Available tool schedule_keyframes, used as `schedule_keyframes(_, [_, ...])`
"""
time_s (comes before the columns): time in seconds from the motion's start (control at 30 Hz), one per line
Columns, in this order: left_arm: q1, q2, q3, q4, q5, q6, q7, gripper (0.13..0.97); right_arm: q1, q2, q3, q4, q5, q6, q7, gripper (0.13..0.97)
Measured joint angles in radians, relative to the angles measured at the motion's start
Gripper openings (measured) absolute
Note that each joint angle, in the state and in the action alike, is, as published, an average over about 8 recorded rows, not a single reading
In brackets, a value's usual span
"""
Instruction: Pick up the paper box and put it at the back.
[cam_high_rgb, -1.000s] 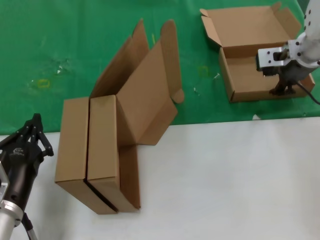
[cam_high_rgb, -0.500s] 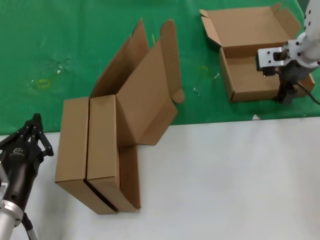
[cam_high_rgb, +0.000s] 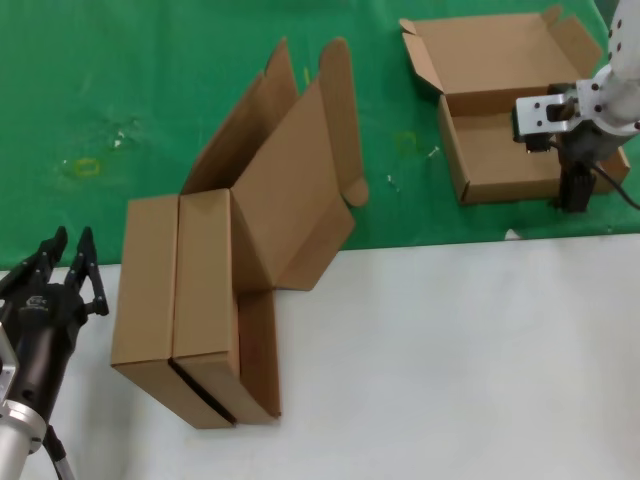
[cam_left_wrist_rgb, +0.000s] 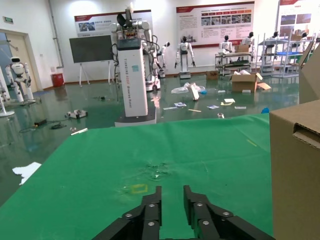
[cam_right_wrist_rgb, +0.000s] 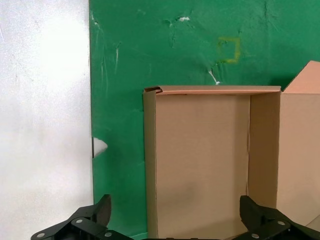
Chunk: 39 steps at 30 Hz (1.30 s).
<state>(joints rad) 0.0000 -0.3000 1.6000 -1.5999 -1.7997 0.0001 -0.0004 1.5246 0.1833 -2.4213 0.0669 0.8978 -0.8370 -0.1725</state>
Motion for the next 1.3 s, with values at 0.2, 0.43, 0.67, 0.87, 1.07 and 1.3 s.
schedule_keyframes(0.2, [0.0,0.0,0.0,0.0,0.0,0.0,0.0,0.245,0.0,0.0,0.0,0.0,0.0,0.0,0.0,0.892])
schedule_keyframes(0.43, [0.0,0.0,0.0,0.0,0.0,0.0,0.0,0.363,0.0,0.0,0.0,0.0,0.0,0.0,0.0,0.952])
schedule_keyframes(0.67, [0.0,0.0,0.0,0.0,0.0,0.0,0.0,0.43,-0.006,0.0,0.003,0.006,0.004,0.003,0.0,0.964])
schedule_keyframes(0.87, [0.0,0.0,0.0,0.0,0.0,0.0,0.0,0.597,-0.066,0.005,0.035,0.066,0.039,0.036,0.007,0.966])
schedule_keyframes(1.07, [0.0,0.0,0.0,0.0,0.0,0.0,0.0,0.717,-0.17,0.013,0.092,0.171,0.101,0.093,0.019,0.966])
schedule_keyframes(1.3, [0.0,0.0,0.0,0.0,0.0,0.0,0.0,0.839,-0.311,0.024,0.167,0.312,0.184,0.17,0.035,0.966])
